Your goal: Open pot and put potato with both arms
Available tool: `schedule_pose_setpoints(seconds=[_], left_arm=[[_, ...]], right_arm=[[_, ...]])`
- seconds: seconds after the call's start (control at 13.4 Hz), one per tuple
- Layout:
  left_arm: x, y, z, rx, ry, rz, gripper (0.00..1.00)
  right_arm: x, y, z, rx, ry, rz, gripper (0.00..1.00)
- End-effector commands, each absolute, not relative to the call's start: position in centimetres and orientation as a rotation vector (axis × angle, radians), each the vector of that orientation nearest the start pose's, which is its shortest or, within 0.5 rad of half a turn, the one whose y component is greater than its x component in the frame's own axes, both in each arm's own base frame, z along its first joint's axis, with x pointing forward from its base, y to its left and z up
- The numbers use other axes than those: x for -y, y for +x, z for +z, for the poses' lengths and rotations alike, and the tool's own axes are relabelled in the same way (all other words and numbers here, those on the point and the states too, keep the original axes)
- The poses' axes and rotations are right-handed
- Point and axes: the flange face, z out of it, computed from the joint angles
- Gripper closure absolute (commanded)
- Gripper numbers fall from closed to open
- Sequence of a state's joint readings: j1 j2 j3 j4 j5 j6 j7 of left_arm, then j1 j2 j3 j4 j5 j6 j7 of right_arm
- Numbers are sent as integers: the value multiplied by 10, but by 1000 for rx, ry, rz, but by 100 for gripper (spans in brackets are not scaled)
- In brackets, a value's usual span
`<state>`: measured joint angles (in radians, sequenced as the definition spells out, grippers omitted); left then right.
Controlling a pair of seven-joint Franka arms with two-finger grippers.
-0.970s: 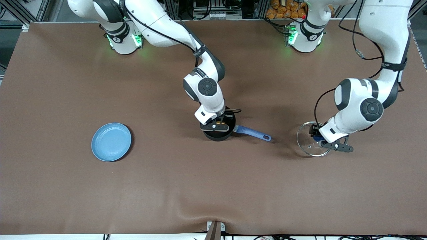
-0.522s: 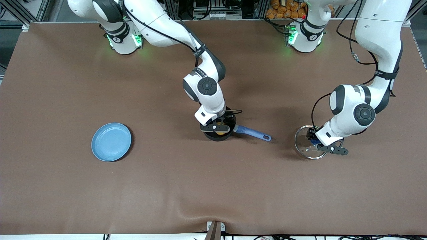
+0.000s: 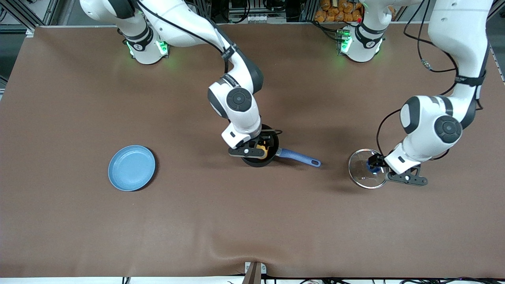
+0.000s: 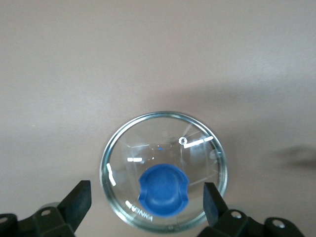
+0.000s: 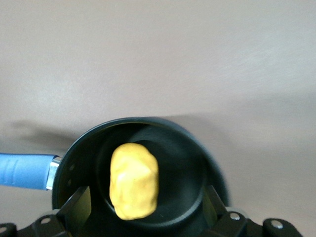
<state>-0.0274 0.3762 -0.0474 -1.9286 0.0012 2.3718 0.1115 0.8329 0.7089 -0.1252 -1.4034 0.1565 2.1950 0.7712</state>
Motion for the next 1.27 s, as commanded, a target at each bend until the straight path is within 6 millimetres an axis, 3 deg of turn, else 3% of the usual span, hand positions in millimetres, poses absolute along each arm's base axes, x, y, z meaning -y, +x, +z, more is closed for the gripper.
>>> schedule_pose_setpoints(seconds=[0.0,0.22,0.3,0.37,0.52,0.75,0.97,1.19], left_arm=[[48,635,358,-231,-3155,-35,0],[46,644,411,-223,-3153,-1,0],[44,642,432,-211,-3154,16,0],[42,637,460,-202,-3155,17,0],[34,628,527,-78,-3169,-50,0],[39,613,580,111,-3157,-65,0],[33,595,621,113,-3138,-169,0],[32,573,655,93,-3080,-217,0]], right_arm=[[-451,559,352,-175,-3064,26,0],[-371,588,407,-208,-3091,95,0],[-338,602,414,-283,-3102,124,0],[-302,616,421,-328,-3108,136,0],[-244,633,449,-217,-3146,67,0],[-166,646,477,-318,-3134,73,0],[-96,648,507,-263,-3124,45,0],[-28,648,522,-172,-3120,20,0]])
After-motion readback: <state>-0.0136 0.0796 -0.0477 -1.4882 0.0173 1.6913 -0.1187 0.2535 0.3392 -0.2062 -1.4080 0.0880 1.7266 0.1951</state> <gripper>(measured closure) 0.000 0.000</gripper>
